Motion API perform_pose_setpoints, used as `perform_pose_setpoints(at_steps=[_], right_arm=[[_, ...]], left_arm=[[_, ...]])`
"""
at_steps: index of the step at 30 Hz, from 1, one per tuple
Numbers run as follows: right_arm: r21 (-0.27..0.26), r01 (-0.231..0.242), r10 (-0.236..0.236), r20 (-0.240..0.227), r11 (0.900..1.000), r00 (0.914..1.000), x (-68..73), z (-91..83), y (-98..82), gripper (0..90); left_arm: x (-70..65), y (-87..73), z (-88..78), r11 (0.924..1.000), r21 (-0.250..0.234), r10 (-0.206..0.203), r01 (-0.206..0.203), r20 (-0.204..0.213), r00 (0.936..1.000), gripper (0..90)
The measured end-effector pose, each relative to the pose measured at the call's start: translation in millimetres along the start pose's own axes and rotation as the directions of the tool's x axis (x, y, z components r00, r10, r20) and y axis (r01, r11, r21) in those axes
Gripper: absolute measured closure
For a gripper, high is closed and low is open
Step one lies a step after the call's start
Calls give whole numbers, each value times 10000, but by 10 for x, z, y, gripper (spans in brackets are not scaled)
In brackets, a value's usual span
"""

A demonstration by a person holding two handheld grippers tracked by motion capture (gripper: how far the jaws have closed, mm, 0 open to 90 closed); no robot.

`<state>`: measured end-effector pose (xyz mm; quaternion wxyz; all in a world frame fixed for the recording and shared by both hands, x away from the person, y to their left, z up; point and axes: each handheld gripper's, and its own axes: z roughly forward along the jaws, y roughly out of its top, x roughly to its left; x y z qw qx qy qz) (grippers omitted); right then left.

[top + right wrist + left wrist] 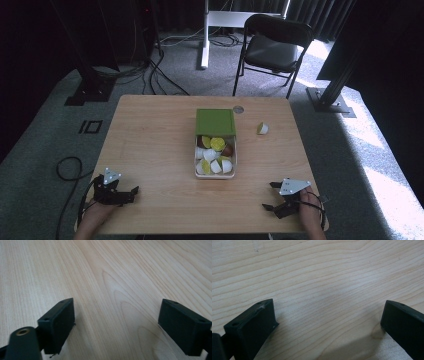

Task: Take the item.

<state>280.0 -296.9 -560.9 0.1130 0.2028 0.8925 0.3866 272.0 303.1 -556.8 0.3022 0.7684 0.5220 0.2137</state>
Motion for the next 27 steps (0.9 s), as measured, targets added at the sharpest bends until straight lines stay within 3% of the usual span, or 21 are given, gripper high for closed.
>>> perform_pose_setpoints(at_steps=[6, 11, 14, 16, 27], right_arm=[[65, -109, 110, -60, 9999, 9999, -11, 6, 2, 127], [155, -493, 493, 11, 9987, 9988, 37, 64, 56, 119], [105, -296, 296, 20, 9995, 9996, 54, 74, 69, 119], [180, -427, 430, -162, 9989, 9989, 30, 89, 78, 118], [176, -501, 503, -91, 9986, 9987, 26, 91, 78, 118]], left_arm=[[1, 0, 0, 10000, -3, 2, -2, 2, 10000, 7], [1, 0, 0, 10000, -3, 3, -3, 1, 10000, 7], [0, 0, 0, 10000, -1, 3, -3, 1, 10000, 7], [1, 0, 0, 10000, 6, 12, -12, 1, 10000, 8], [0, 0, 0, 10000, -1, 3, -3, 1, 10000, 7]])
